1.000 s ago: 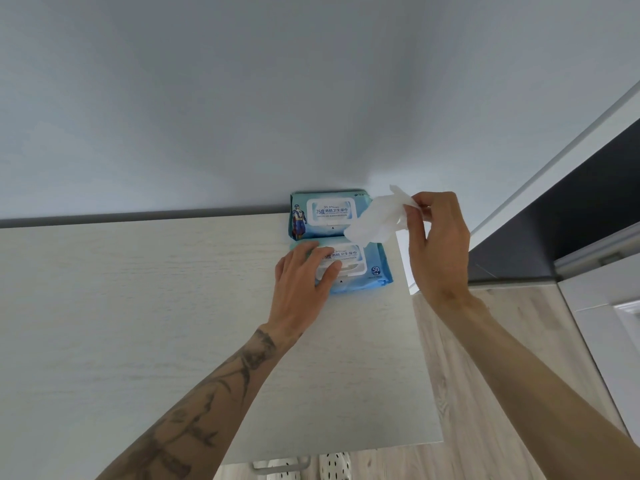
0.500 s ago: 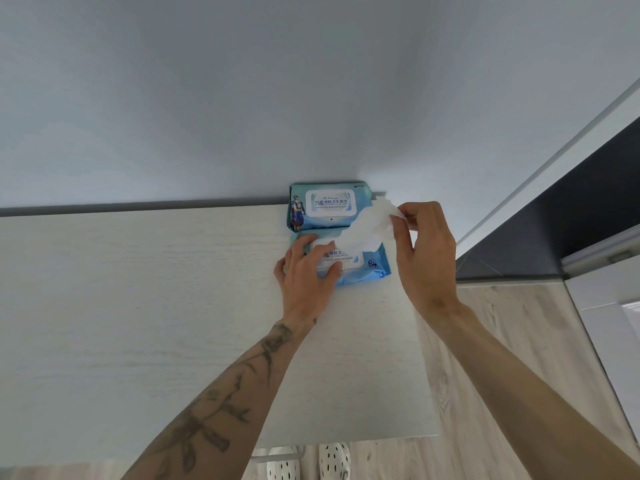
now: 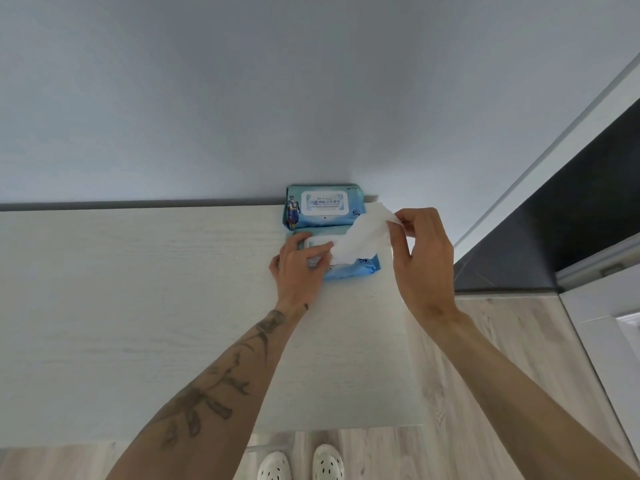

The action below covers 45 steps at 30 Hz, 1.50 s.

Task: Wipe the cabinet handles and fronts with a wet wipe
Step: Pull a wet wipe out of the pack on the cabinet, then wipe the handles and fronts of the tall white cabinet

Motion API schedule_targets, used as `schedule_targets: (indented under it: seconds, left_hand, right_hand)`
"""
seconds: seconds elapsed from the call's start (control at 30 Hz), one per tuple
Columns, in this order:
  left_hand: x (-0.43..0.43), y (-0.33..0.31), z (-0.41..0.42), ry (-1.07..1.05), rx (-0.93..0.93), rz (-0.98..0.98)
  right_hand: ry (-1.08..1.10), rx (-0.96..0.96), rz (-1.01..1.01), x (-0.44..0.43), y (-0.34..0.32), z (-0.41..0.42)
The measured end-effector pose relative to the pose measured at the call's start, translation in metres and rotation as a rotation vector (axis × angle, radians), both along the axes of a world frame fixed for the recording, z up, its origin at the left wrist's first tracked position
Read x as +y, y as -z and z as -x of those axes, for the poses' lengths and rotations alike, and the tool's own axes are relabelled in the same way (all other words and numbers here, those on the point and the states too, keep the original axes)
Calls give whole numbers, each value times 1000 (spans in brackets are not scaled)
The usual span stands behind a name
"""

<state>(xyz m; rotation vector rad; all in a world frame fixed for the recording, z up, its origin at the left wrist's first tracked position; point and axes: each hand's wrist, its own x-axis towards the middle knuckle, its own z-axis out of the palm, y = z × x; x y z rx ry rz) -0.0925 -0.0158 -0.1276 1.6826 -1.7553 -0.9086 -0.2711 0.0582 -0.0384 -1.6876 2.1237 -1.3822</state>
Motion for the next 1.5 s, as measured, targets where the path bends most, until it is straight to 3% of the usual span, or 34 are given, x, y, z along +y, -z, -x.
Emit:
schedule_targets:
  seconds: [0.3,0.47,0.77,0.9,1.23,1.5]
  left_hand:
    - [4,14,5,-7,-34,79]
    - [13,6,-13,124,-116,85]
    - [80,-38,-111,221,-254,238]
    - [121,-44,-164,242,-256,290]
    - [228,-4,-261,329,-298,435]
    - [241,77,-272,288,-378,745]
  right_hand:
    - [8,1,-29,0,11,2]
    - [-28,-26,-35,6,13,-9]
    - [-57,-141,-126,54,-4,-66]
    - [-15,-182,-77,96,-14,-110]
    - [128,-209,62,239,12,-212]
    - [161,-94,121,299,99,-227]
